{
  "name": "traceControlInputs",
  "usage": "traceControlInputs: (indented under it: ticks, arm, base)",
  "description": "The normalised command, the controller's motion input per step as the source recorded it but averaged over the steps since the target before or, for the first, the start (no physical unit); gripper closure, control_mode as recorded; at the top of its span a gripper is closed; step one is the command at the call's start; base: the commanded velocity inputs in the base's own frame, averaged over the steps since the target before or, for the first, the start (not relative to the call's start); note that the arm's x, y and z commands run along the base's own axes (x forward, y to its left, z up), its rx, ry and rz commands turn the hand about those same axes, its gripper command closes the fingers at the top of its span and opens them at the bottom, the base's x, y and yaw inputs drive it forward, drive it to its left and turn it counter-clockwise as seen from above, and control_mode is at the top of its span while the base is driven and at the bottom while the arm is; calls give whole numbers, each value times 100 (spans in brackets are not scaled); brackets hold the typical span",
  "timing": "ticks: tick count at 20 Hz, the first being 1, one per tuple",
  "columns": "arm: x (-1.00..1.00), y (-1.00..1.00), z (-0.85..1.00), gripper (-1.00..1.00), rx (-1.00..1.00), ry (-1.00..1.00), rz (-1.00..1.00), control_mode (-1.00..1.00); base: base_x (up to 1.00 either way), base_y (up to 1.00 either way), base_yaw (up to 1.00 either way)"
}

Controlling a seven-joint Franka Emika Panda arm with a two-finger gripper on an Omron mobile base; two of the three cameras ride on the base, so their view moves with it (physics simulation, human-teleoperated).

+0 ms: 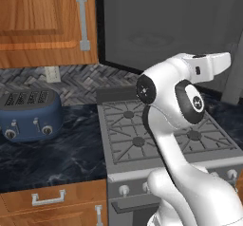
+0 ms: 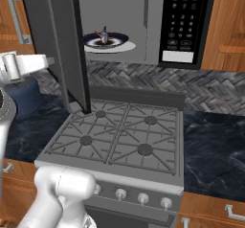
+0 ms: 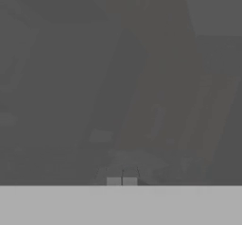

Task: Transport the fish from the fridge to the microwave and turn on the microwave.

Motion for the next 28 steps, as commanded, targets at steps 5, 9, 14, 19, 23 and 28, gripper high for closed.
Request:
traceControlInputs:
  ticks: [5,9,14,19,23,28]
  arm:
    - [56,-19,12,100,3,-1,7,-100]
    - [50,-35,15,100,6,-1,13,-100]
    - [42,-25,20,100,10,0,14,-100]
    - [41,-9,21,100,12,0,14,-100]
    - [39,-5,21,100,12,0,13,-100]
    - [43,-4,9,100,14,0,12,-100]
  base:
    - [0,0,0]
    - [0,0,0]
    - [0,0,0]
    - [0,0,0]
    - [0,0,0]
    - [0,0,0]
